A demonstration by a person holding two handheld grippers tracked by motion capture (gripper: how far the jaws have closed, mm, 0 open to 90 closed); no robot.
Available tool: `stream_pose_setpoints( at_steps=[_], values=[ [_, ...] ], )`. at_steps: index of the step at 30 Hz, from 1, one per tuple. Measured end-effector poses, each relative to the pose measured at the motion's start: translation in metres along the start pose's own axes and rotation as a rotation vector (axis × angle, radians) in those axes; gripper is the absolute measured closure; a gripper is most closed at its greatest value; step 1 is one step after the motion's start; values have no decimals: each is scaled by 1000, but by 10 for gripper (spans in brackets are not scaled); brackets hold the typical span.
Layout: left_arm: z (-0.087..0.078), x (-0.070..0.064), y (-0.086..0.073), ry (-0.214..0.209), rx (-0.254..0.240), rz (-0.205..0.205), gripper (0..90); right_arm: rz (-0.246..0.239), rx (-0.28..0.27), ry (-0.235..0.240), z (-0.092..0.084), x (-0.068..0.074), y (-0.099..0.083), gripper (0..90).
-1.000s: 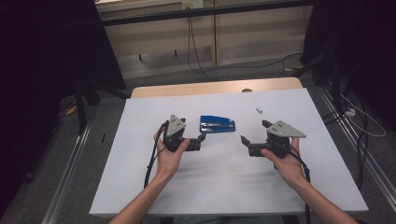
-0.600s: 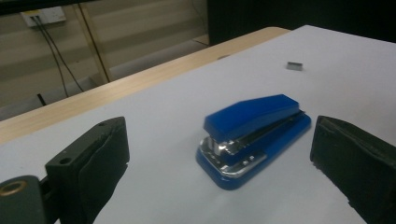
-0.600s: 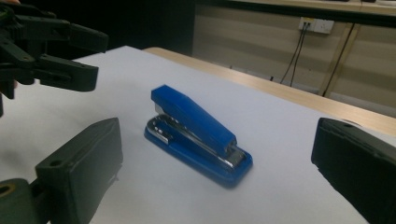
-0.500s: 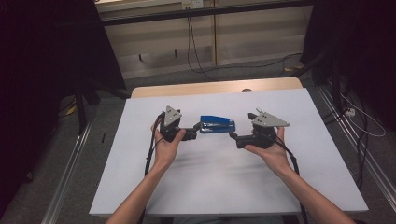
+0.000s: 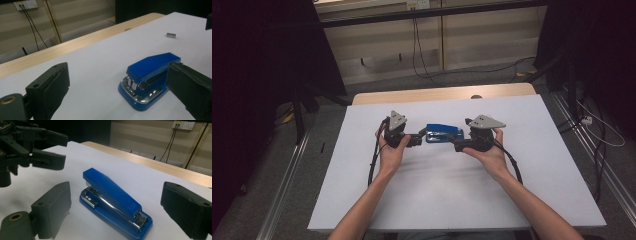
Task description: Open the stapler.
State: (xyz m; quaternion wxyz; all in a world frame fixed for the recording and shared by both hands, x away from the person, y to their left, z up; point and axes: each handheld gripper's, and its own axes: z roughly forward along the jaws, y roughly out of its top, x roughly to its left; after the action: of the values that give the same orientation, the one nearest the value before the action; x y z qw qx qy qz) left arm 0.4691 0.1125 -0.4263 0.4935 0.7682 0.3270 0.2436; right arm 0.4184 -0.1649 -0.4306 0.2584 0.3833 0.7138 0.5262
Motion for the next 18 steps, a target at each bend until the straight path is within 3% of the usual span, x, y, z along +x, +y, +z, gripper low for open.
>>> stream_pose_setpoints(
  at_steps=[8,14,18],
  values=[
    [0,-1,-2,-10,32,8,48,13,6,0,11,0,-5,221],
    [0,-2,-2,-13,26,10,48,-13,31,20,14,3,-5,400],
    [3,0,-5,-24,46,-4,49,-21,41,27,16,3,-6,435]
  ],
)
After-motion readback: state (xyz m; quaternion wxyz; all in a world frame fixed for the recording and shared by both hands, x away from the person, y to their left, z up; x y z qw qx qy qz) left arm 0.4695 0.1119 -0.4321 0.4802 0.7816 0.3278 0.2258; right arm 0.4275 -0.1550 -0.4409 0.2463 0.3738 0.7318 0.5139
